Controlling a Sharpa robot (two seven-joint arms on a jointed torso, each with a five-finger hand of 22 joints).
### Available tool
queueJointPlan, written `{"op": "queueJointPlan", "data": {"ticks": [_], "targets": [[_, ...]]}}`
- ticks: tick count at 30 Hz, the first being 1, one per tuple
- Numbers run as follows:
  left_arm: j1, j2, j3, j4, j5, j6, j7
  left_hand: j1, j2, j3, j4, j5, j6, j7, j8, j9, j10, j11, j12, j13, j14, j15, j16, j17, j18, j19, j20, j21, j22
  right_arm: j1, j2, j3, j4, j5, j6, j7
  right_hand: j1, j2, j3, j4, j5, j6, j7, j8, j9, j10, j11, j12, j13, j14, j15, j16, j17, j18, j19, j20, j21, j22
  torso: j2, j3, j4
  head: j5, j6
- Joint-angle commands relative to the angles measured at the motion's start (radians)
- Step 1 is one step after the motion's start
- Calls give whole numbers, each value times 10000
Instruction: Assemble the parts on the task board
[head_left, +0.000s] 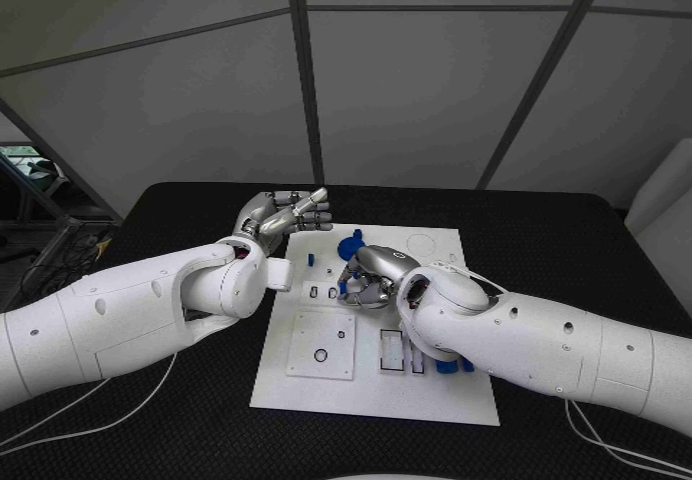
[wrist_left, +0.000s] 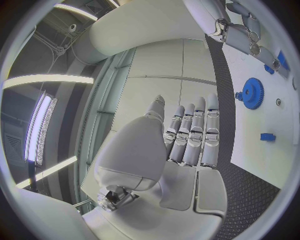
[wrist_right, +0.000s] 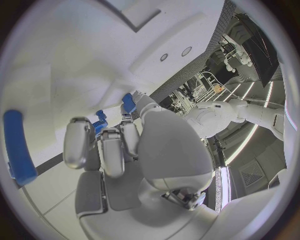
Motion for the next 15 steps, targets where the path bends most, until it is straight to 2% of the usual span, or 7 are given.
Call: {"op": "queueJointPlan", "data": {"ticks": [1,11,15], "targets": [[19,-13,8,11,-34,101,24,-21,-96,-27,-51,-44,9,50,-59,-7,-28,48,-44,-1,0,57,-63,10,-121,-22,37,-33,-15,-30,7,-31,-24,-46,311,-137,6,-94,34,1,-52,-88,10,-56,-14,-75,11,-69,-24,887,94,-16,1969,41,-21,55,-72,-15,5,2,4,-3,-12],[19,-11,8,-2,-34,103,23,-25,-85,-25,-55,-42,1,61,-68,-9,-41,55,-55,-3,1,60,-74,14,-121,-31,39,-40,-20,-30,5,-31,-7,-46,275,-130,-39,-197,90,20,-44,-292,94,-155,-30,-150,84,-149,-93,886,155,-20,1965,47,-45,109,-99,-48,3,5,-7,-5,-24],[19,-8,8,-7,-34,106,19,-25,-85,-25,-55,-42,1,61,-68,-9,-41,55,-55,-3,1,60,-74,14,-121,-31,39,-40,-20,-31,3,-31,15,-46,93,-129,-53,-283,128,24,-19,-493,159,-248,-43,-221,140,-220,-157,886,202,-19,1970,50,-56,150,-112,-63,6,6,0,-14,-27]]}}
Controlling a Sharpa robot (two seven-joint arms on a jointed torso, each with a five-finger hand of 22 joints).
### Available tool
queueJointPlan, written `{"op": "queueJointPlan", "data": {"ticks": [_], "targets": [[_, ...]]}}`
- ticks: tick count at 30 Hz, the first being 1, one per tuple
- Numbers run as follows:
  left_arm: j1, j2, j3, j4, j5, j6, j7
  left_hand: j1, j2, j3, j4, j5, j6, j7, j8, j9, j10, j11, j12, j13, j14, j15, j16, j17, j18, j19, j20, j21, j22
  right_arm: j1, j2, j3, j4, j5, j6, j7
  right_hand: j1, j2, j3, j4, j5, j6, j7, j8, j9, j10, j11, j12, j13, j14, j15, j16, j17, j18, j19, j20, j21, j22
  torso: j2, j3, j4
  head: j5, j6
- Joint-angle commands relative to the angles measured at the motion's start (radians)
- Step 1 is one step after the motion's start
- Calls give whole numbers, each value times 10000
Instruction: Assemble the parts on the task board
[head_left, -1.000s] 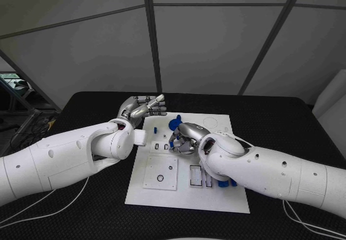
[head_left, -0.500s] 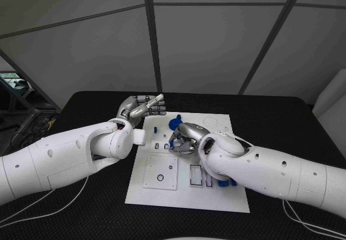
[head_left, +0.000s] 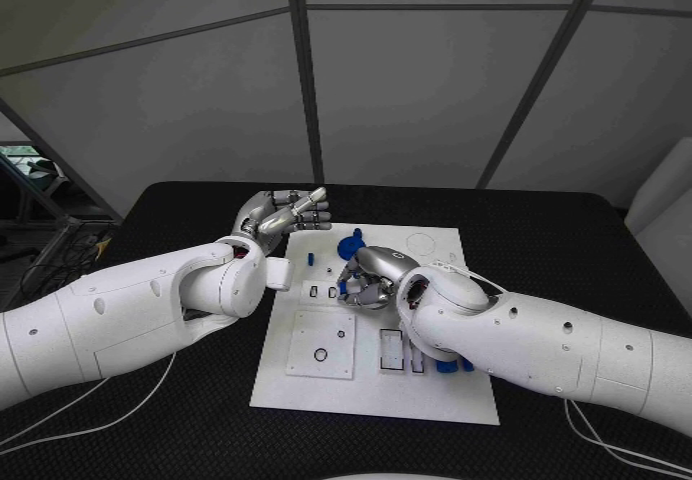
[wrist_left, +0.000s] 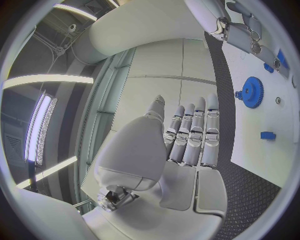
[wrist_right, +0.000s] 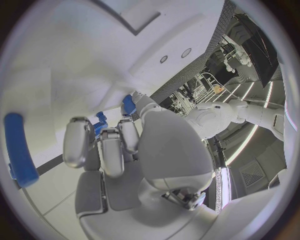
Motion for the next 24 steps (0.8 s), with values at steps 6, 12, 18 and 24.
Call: {"op": "queueJointPlan", "data": {"ticks": [6,12,18,24], "targets": [[18,6,8,-4,-34,108,16,-25,-85,-25,-55,-42,1,61,-69,-9,-41,56,-55,-3,1,60,-32,15,-120,-31,39,-40,-9,-20,1,-23,27,-33,-157,-124,-85,-280,71,50,-62,-359,83,-136,-11,-238,89,-204,-166,901,133,-14,1986,61,-19,136,-99,-71,2,3,2,-16,-11],[18,1,8,-1,-34,114,9,-25,-85,-25,-55,-42,1,61,-69,-9,-41,56,-55,-3,1,60,-32,15,-120,-31,39,-40,-9,-21,4,-23,29,-33,-265,-154,-194,-385,40,147,-224,-470,103,-142,5,-305,115,-267,-234,900,163,-15,1986,68,-34,174,-118,-92,11,1,-12,-1,-7],[18,4,8,-6,-34,116,5,-25,-85,-25,-55,-42,1,61,-69,-9,-41,56,-55,-3,1,60,-32,15,-120,-31,39,-40,-9,-21,1,-23,26,-33,-395,-161,-293,-508,-19,256,-348,-550,107,-128,17,-352,125,-312,-289,895,176,-23,1971,75,-53,194,-139,-120,5,1,-3,-25,-10],[18,2,8,-9,-34,119,2,-25,-85,-25,-55,-42,1,61,-69,-9,-41,56,-55,-3,1,60,-32,15,-120,-31,39,-40,-9,-21,-8,-23,49,-7,-669,-42,-362,-689,-122,427,-502,-760,134,-152,13,-410,152,-367,-361,892,197,-29,1963,82,-73,216,-166,-152,0,3,9,-28,-7]]}}
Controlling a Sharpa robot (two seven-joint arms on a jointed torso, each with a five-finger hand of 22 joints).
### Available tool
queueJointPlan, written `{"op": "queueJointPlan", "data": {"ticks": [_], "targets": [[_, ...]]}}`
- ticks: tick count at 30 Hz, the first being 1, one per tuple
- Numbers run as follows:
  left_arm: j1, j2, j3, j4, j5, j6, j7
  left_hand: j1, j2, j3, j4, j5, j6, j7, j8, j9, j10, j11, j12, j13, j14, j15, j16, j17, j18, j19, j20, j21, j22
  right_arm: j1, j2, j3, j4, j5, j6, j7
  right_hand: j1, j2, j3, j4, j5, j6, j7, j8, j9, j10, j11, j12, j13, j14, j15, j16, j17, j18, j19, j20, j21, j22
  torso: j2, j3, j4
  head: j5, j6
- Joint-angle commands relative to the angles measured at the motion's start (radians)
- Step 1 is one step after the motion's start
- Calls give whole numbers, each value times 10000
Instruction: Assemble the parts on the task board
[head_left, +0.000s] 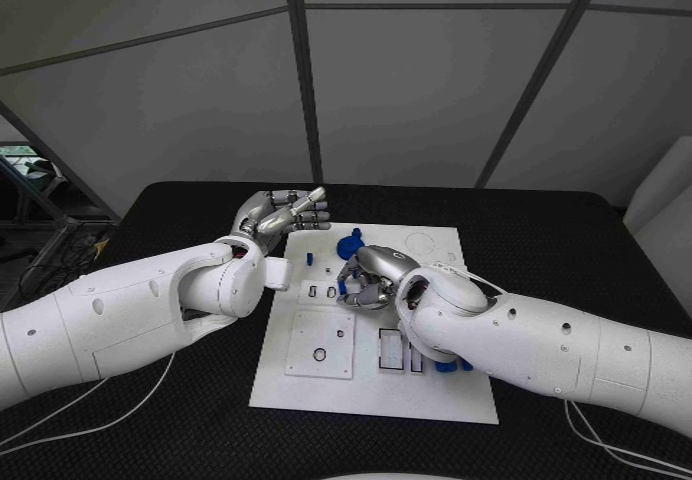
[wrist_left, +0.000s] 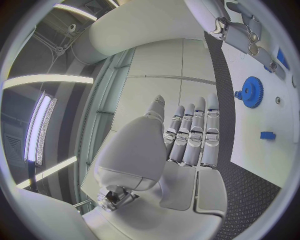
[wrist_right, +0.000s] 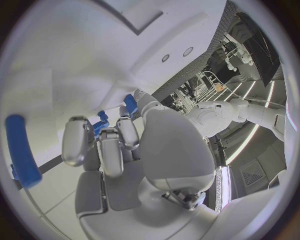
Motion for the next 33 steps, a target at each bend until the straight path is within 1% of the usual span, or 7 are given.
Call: {"op": "queueJointPlan", "data": {"ticks": [1,10,21,24,27,29,33], "targets": [[18,1,8,5,-34,117,14,-25,-85,-25,-55,-42,1,61,-69,-9,-41,56,-55,-3,0,60,-33,16,-121,-31,39,-40,-12,11,-9,1,49,4,-467,115,-6,-192,-46,134,-45,-174,19,-32,4,-106,28,-72,-40,915,81,-32,1960,85,-8,79,-60,-27,-4,1,17,-1,5],[17,-29,8,-36,-213,190,-127,-58,-18,-25,-114,-43,195,-63,-33,11,239,-60,31,26,314,-44,24,135,-86,105,-13,29,-2,-5,-427,7,470,763,-1161,2044,250,-345,-443,389,105,-711,137,-101,-15,-388,131,-372,-397,927,162,-8,2013,113,-112,150,-163,-177,-23,2,6,30,37],[28,-247,10,-255,-2417,955,-1196,-182,-41,-125,56,-40,768,-461,35,27,2221,-762,726,516,3268,-967,2332,1737,-99,2006,-900,1827,919,236,-2317,83,1949,2546,-662,4254,846,-289,-1095,667,296,-969,139,70,33,-942,146,-885,-1023,561,186,-655,796,420,-1107,200,-1086,-1600,-115,30,-104,125,67],[62,-355,16,-224,-3648,1402,-2610,-257,-105,-207,192,-26,941,-696,154,99,2729,-1042,1361,1072,3948,-1246,5997,4975,-250,2921,-1254,3691,2470,355,-2896,238,2273,3579,-415,4488,1040,-108,-1095,684,378,-603,87,330,81,-1850,94,-2004,-2164,93,137,-1526,-539,718,-2133,153,-2142,-3090,-141,43,-115,130,64],[128,-401,20,-173,-4883,1847,-4122,-452,-129,-298,412,16,642,-732,361,191,2373,-1088,2552,2129,3597,-1279,9469,8343,-519,3210,-1335,5866,4958,444,-3372,404,2417,4528,-304,4648,1240,114,-932,782,425,-403,63,465,70,-3752,95,-4740,-4690,-1771,118,-4923,-4721,1220,-4320,150,-4649,-6100,-176,43,-107,123,63],[171,-420,22,-135,-5411,2214,-5066,-735,-150,-418,637,-48,586,-721,590,271,2291,-1066,3337,2726,3572,-1292,10364,9243,-608,3270,-1304,6474,5708,537,-3610,474,2420,5164,-274,4754,1328,168,-799,932,474,-193,74,576,77,-4043,121,-5885,-5639,-2705,157,-7148,-6677,1207,-4617,208,-5474,-6610,-208,59,-113,164,50],[293,-414,24,-98,-6343,3005,-6591,-1149,-79,-584,1119,-49,757,-993,1612,709,1979,-1280,5697,4463,3904,-1459,12135,11082,-796,3748,-1392,7959,7679,759,-3896,547,2207,6292,-180,5014,1538,34,-473,1222,567,215,46,618,26,-3402,258,-8339,-8145,-2499,287,-9690,-7943,1229,-4502,312,-6960,-7645,-257,99,-129,196,51]]}}
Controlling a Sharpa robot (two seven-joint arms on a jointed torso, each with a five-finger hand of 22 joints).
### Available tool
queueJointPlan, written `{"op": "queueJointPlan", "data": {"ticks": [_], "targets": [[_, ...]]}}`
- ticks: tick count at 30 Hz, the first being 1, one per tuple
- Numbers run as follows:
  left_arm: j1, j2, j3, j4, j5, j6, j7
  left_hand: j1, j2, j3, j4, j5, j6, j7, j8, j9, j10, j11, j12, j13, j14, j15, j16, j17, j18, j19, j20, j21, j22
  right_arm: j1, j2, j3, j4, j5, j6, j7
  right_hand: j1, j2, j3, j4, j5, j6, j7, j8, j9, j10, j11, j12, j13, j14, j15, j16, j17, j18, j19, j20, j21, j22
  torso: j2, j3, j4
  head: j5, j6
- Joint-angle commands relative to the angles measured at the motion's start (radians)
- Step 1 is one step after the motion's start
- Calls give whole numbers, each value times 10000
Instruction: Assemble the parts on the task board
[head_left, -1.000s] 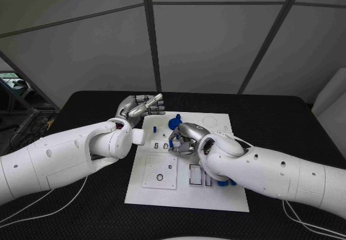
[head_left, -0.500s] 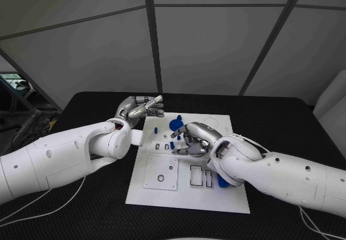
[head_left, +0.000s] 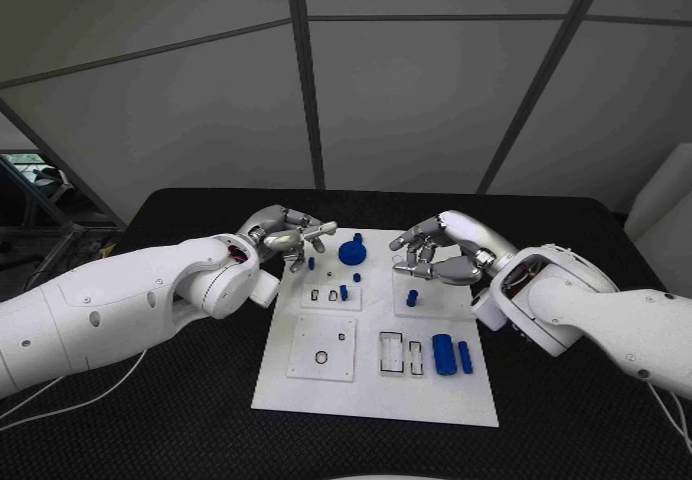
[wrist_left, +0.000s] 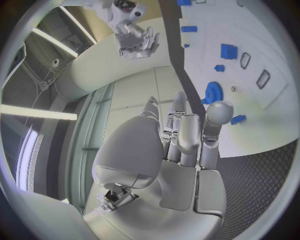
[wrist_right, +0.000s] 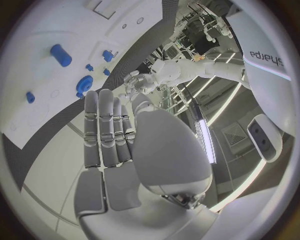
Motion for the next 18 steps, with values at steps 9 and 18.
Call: {"op": "queueJointPlan", "data": {"ticks": [9,18], "targets": [[661,455,-31,-317,-4368,3347,-4890,-910,448,-556,542,-68,-181,-587,2906,2143,901,-554,5691,5392,694,-477,1848,2139,-426,1323,-399,2166,3371,389,-136,77,-1085,2959,418,1252,189,-207,640,173,145,707,154,-407,-72,1844,123,-3699,-4143,352,399,-4428,-2301,-8,358,289,-2019,-1413,-179,129,-42,47,-81],[1222,1118,-405,-802,-5517,3981,-5393,-1141,552,-824,555,-186,-574,-657,3573,2935,901,-609,5940,5653,698,-536,1834,2165,-366,1318,-471,1976,3106,494,-88,83,-1537,3072,258,1374,36,-213,710,32,185,728,261,-712,-73,1900,287,-4244,-4928,89,659,-5641,-3087,13,177,566,-2894,-1964,-200,156,-48,84,-140]]}}
